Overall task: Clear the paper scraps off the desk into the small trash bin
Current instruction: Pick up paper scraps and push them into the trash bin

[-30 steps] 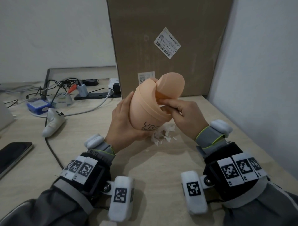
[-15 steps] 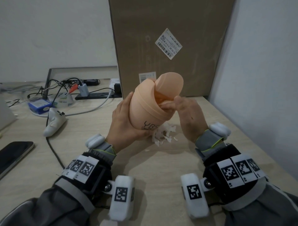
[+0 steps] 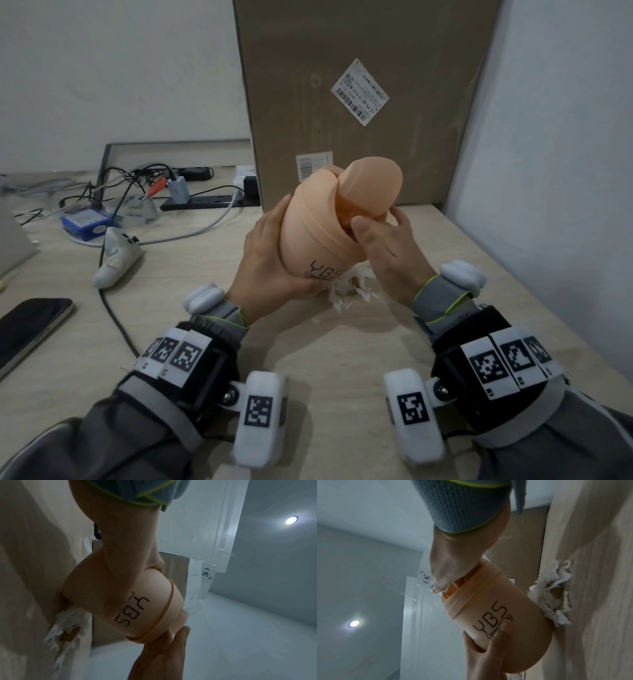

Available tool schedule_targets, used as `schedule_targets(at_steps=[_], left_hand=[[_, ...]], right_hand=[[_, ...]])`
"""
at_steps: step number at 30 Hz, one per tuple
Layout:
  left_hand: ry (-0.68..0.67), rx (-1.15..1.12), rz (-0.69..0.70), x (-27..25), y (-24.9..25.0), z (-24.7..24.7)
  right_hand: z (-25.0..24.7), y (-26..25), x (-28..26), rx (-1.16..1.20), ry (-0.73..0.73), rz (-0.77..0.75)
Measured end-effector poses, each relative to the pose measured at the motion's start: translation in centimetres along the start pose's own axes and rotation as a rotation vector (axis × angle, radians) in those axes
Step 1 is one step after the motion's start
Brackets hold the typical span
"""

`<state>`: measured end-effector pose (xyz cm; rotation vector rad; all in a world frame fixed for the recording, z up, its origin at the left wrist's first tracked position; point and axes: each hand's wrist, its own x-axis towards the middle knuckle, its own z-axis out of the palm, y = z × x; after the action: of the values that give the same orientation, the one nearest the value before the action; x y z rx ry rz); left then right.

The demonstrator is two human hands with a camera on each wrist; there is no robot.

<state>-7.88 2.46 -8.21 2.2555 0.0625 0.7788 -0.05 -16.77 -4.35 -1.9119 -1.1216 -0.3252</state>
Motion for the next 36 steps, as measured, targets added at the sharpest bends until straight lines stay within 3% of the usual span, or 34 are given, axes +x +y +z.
schedule_targets(at_steps=[3,5,9,12,15,17,20,22,25,30,36], left_hand=[[0.025,0.004,-0.02,0.1,-0.1,0.0],[0.054,-0.004,-0.046,0.1,-0.2,0.0],[0.097,-0.069,-0.069,0.3,-0.8,0.2],[0.119,-0.155,-0.079,0.5,-1.2,0.2],[0.172,-0.232,-0.114,0.5,-1.2,0.1],[0.23,-0.273,-0.141,0.5,-1.3,0.0],[0.324,-0.285,-0.179,0.7,-1.9,-0.4],[0.371,-0.267,-0.203,0.8,-2.4,-0.6],[0.402,-0.238,-0.232,1.0,-3.1,-0.7],[0.404,-0.219,-0.261,1.1,-3.7,-0.7],[0.382,-0.214,-0.267,1.1,-3.8,-0.5]], right_hand=[[0.0,-0.1,-0.1,-0.059,0.123,0.021],[0.0,0.6,0.3,-0.095,0.264,-0.027],[-0.1,2.1,1.1,0.002,0.365,-0.108],[-0.9,1.0,0.7,0.016,0.529,-0.206],[-1.2,1.1,0.6,0.016,0.613,-0.131],[-0.9,1.9,0.9,0.007,0.52,0.076],[0.0,3.7,0.9,-0.14,0.065,0.341],[0.5,4.4,0.5,-0.212,-0.25,0.382],[1.2,4.8,0.1,-0.318,-0.464,0.405],[2.3,4.8,0.3,-0.38,-0.598,0.379],[2.2,4.5,0.4,-0.295,-0.353,0.368]])
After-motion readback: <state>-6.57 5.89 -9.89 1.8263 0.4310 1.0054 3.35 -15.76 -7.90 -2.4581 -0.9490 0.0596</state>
